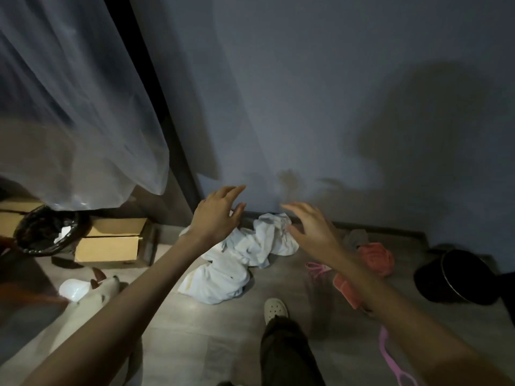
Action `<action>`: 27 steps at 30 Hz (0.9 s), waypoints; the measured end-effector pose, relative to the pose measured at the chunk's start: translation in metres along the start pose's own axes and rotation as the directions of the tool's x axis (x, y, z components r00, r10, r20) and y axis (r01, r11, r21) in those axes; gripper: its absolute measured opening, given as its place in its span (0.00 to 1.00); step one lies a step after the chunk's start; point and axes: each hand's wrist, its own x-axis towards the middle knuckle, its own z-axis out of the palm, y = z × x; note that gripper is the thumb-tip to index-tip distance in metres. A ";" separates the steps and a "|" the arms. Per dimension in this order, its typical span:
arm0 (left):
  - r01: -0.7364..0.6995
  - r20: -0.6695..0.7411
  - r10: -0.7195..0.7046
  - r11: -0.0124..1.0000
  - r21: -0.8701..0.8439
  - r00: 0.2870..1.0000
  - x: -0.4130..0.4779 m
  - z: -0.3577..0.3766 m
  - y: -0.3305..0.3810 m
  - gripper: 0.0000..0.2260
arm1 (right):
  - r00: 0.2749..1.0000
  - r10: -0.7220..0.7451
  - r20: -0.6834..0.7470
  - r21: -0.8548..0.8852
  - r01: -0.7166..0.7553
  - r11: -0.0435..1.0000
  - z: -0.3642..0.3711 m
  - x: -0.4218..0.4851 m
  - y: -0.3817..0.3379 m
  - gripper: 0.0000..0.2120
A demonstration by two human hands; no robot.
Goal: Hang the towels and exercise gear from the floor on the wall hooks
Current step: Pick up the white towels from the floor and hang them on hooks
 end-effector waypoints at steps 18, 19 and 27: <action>0.219 0.151 -0.207 0.974 -0.065 0.967 0.138 0.249 -0.146 0.21 | 0.990 -0.019 0.142 0.086 0.007 0.996 0.234 0.179 0.179 0.22; 0.212 0.172 -0.199 0.976 -0.059 0.965 0.141 0.277 -0.159 0.22 | 0.990 -0.003 0.143 0.075 -0.008 0.997 0.257 0.185 0.193 0.23; -0.190 0.582 0.093 0.976 0.107 0.808 0.154 0.523 -0.272 0.40 | 0.939 -0.078 0.336 -0.086 0.113 0.990 0.456 0.220 0.324 0.31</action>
